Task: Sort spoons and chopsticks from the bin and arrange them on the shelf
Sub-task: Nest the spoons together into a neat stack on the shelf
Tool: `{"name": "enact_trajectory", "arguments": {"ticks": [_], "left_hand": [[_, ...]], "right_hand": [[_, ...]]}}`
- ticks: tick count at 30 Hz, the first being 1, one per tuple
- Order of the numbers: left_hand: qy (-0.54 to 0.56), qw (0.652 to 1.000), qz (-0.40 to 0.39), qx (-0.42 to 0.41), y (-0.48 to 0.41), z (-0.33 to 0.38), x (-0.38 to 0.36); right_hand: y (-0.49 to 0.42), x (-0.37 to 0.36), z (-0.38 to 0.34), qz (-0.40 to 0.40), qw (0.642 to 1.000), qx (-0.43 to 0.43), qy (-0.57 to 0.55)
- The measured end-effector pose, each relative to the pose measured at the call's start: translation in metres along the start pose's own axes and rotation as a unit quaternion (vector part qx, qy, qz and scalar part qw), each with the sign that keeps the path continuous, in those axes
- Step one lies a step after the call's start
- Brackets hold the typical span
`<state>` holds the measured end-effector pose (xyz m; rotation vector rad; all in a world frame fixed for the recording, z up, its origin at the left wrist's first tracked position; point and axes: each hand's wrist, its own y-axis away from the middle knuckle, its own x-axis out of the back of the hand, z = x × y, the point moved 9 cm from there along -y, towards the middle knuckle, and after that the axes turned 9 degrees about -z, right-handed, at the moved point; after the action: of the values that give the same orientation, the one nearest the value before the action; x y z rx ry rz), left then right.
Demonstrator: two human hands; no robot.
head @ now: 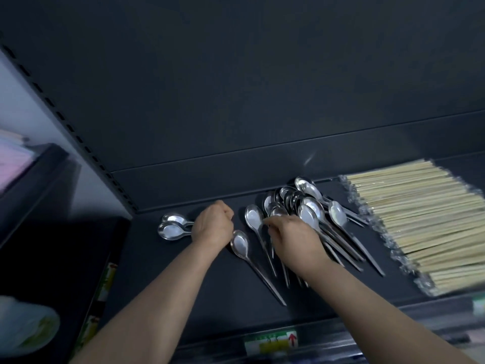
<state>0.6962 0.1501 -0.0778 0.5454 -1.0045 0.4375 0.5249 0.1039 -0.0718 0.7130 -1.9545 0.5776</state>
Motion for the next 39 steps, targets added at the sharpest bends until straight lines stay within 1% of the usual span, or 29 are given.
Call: {"name": "enact_trajectory", "arguments": {"ticks": [2, 5, 7, 8, 10, 13, 15, 17, 18, 20, 22, 25, 28, 30, 31, 33, 34, 36, 39], "left_hand": [[-0.042, 0.999, -0.021, 0.003, 0.003, 0.002, -0.004], [-0.11, 0.991, -0.065, 0.025, 0.008, 0.0, -0.017], [-0.128, 0.988, -0.083, 0.022, 0.012, -0.001, -0.022], [-0.119, 0.989, -0.093, 0.012, 0.015, 0.0, -0.025], [-0.049, 0.993, -0.103, -0.009, 0.018, 0.001, -0.026], [0.101, 0.993, -0.056, -0.019, 0.011, 0.003, -0.014], [0.167, 0.985, -0.03, -0.027, 0.003, 0.01, -0.009], [0.219, 0.974, -0.032, -0.046, -0.001, 0.026, -0.01], [0.216, 0.975, -0.028, -0.052, -0.003, 0.033, -0.011], [0.138, 0.99, -0.004, -0.042, -0.009, 0.04, -0.013], [0.069, 0.997, -0.002, -0.022, -0.016, 0.041, -0.022], [0.028, 0.999, -0.02, -0.013, -0.014, 0.043, -0.03], [0.003, 1.0, 0.008, -0.008, -0.005, 0.04, -0.015], [0.022, 0.999, 0.021, -0.02, -0.003, 0.039, -0.006], [0.058, 0.998, 0.011, -0.032, -0.003, 0.04, -0.007], [0.155, 0.986, -0.035, -0.05, -0.002, 0.048, -0.019], [0.181, 0.98, -0.057, -0.052, -0.001, 0.052, -0.027], [0.172, 0.981, -0.075, -0.055, -0.001, 0.062, -0.041], [0.148, 0.986, -0.055, -0.053, -0.003, 0.069, -0.053]], "right_hand": [[-0.002, -0.004, -0.005, -0.016, 1.0, 0.005, -0.021], [0.0, -0.012, -0.006, -0.041, 0.999, 0.011, -0.019], [0.002, -0.017, -0.005, -0.055, 0.998, 0.011, -0.02], [0.002, -0.019, -0.005, -0.062, 0.998, 0.01, -0.024], [0.002, -0.022, -0.006, -0.08, 0.996, 0.001, -0.037], [0.001, -0.026, -0.007, -0.115, 0.99, -0.023, -0.082], [0.001, -0.028, -0.001, -0.138, 0.978, -0.051, -0.147], [0.001, -0.024, 0.017, -0.124, 0.965, -0.1, -0.207], [0.001, -0.018, 0.029, -0.105, 0.961, -0.125, -0.222], [0.004, -0.005, 0.053, -0.068, 0.957, -0.165, -0.23], [0.009, 0.002, 0.073, -0.057, 0.947, -0.2, -0.243], [0.017, 0.001, 0.089, -0.055, 0.921, -0.234, -0.305], [0.018, -0.001, 0.093, -0.046, 0.912, -0.242, -0.327], [0.017, -0.003, 0.091, -0.042, 0.913, -0.24, -0.327], [0.017, -0.003, 0.09, -0.041, 0.915, -0.237, -0.323], [0.018, -0.003, 0.089, -0.04, 0.922, -0.235, -0.305], [0.019, -0.001, 0.089, -0.038, 0.926, -0.233, -0.294], [0.022, 0.005, 0.09, -0.031, 0.932, -0.226, -0.28], [0.029, 0.011, 0.099, -0.026, 0.93, -0.231, -0.284]]}}
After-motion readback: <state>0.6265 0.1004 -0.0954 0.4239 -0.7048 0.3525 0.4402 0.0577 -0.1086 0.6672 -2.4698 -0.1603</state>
